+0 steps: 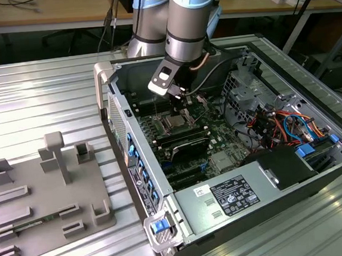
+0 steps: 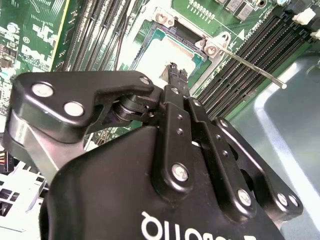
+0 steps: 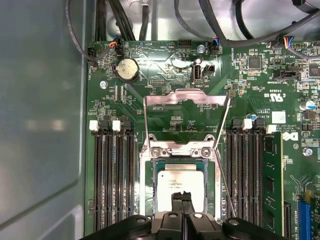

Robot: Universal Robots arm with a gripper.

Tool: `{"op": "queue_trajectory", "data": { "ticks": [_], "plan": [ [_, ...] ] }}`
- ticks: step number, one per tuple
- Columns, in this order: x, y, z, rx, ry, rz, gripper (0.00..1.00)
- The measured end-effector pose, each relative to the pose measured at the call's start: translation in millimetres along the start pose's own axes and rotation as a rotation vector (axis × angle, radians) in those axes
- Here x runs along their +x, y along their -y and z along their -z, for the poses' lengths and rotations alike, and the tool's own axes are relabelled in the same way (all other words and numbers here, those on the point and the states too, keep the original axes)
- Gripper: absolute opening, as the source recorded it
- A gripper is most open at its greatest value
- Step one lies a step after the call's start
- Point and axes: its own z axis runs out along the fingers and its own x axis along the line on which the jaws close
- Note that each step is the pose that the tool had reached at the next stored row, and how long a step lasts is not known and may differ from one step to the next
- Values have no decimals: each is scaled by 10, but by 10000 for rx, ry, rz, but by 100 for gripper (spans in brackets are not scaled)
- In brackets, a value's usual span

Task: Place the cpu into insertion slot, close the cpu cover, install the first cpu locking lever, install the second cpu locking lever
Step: 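Place the cpu into insertion slot, then close the cpu cover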

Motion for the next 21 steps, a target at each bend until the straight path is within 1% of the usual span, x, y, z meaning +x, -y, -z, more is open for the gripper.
{"op": "queue_trajectory", "data": {
  "ticks": [3, 5, 12, 21],
  "plan": [
    [0, 0, 5, 2, 2, 1, 11],
    [-1, -1, 22, 3, 3, 0, 11],
    [-1, -2, 33, 4, 3, 0, 11],
    [-2, -4, 33, 4, 3, 1, 11]
  ]
}}
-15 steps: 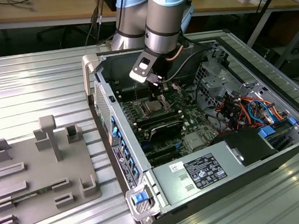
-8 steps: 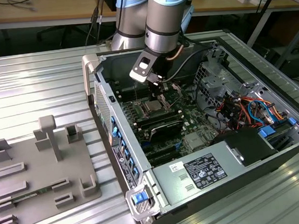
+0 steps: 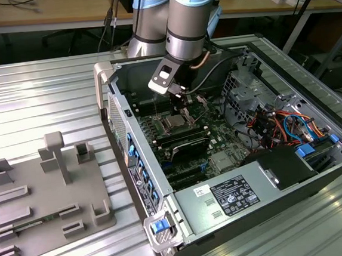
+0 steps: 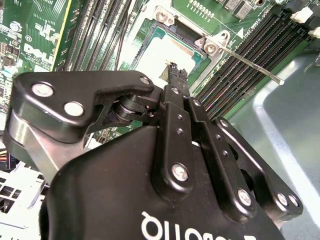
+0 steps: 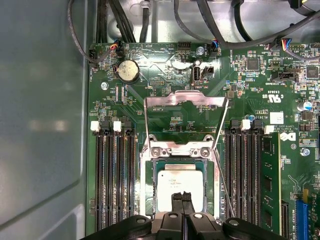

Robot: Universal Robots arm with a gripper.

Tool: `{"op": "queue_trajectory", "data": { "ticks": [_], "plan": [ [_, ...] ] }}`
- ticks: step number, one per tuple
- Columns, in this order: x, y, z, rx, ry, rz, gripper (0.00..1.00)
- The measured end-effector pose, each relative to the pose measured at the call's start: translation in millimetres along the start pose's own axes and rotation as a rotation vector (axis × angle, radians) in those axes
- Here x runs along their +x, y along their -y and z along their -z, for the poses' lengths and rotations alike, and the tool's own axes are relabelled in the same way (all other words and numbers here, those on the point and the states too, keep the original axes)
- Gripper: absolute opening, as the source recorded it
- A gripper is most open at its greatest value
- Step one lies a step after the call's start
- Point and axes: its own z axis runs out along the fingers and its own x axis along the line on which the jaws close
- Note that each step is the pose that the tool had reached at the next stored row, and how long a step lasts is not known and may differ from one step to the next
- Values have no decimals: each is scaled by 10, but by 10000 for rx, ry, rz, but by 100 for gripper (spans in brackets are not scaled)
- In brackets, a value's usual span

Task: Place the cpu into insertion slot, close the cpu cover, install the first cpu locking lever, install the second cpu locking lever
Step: 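Close the cpu cover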

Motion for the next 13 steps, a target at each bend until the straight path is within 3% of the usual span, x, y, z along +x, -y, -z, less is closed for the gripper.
{"op": "queue_trajectory", "data": {
  "ticks": [3, 8, 13],
  "plan": [
    [0, -10, 0, 0, 0, 2, 11],
    [-1, -125, -11, 0, 0, 1, 11],
    [-1, -140, -20, 2, 5, 0, 11]
  ]
}}
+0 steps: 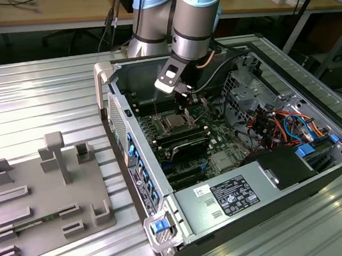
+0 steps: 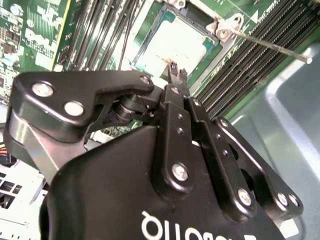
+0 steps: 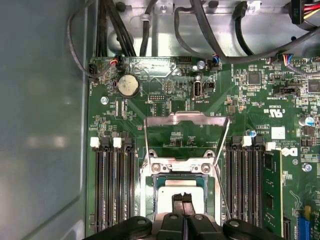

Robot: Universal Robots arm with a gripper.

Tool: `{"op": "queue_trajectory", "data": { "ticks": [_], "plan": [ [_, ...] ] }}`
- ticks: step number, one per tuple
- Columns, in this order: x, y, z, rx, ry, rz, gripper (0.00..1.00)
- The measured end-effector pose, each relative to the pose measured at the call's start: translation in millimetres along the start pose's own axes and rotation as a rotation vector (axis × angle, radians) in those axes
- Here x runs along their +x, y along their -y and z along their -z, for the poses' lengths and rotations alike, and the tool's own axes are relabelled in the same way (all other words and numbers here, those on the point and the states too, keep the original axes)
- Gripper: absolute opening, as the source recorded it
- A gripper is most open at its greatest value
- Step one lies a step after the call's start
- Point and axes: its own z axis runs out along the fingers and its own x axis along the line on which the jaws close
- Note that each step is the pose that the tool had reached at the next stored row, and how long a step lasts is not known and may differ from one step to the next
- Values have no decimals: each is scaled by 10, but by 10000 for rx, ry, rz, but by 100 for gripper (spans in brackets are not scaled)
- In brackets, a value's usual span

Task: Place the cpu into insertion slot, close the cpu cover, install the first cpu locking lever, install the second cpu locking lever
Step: 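Close the cpu cover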

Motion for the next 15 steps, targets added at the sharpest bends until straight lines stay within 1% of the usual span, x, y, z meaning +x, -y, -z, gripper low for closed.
{"op": "queue_trajectory", "data": {
  "ticks": [2, 6, 7, 8, 9, 11, 13, 14, 15],
  "plan": [
    [0, 0, 2, 0, 5, 0, 11],
    [3, -2, 52, 0, 21, 0, 11],
    [5, -3, 71, -1, 21, 0, 11],
    [11, -5, 125, -1, 31, -1, 11],
    [17, -7, 151, -3, 56, 1, 11],
    [23, -11, 224, 0, 125, 6, 11],
    [25, -18, 260, -1, 183, 11, 11],
    [26, -41, 260, -1, 195, 10, 11],
    [27, -94, 257, -1, 197, 7, 11]
  ]
}}
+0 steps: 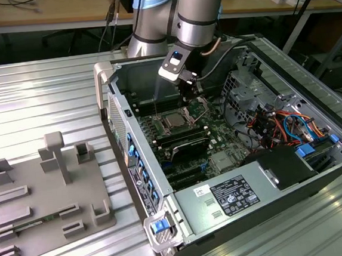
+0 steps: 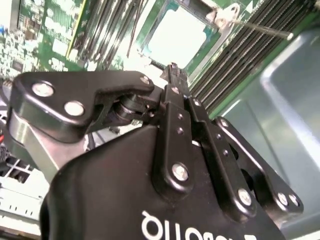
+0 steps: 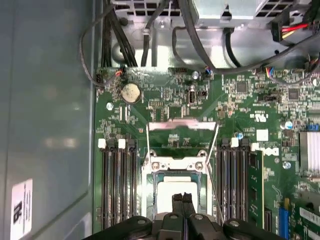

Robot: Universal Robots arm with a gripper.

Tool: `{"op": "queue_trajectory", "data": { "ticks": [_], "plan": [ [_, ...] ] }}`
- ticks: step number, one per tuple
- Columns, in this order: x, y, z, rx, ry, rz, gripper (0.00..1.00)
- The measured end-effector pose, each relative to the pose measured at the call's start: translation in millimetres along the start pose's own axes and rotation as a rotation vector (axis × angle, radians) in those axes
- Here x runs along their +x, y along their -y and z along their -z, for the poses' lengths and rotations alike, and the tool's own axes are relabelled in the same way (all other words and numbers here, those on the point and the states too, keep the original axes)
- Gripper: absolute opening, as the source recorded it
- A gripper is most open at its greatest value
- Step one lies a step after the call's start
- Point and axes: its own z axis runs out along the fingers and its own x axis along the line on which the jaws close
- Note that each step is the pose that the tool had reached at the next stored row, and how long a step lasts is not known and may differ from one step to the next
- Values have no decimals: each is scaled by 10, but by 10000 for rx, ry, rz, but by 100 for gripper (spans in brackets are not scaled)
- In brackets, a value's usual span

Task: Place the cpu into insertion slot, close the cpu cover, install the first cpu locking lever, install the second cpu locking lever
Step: 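Close the cpu cover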

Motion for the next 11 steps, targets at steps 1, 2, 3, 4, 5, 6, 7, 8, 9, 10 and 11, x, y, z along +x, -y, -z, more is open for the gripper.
{"op": "queue_trajectory", "data": {
  "ticks": [1, 2, 3, 4, 5, 6, 7, 8, 9, 10, 11],
  "plan": [
    [0, -51, -2, 1, 0, 2, 11],
    [1, -95, -5, 1, -1, 2, 11],
    [1, -153, -8, 1, -1, 2, 11],
    [2, -202, -10, 2, -1, 2, 11],
    [2, -285, -15, 4, -1, 3, 11],
    [5, -362, -18, 4, 0, 2, 11],
    [6, -387, -19, 4, 0, 4, 11],
    [7, -412, -17, 5, 2, 2, 11],
    [8, -445, -1, 4, 2, 2, 11],
    [8, -457, 14, 4, 3, 3, 11],
    [10, -470, 26, 4, 5, 3, 11]
  ]
}}
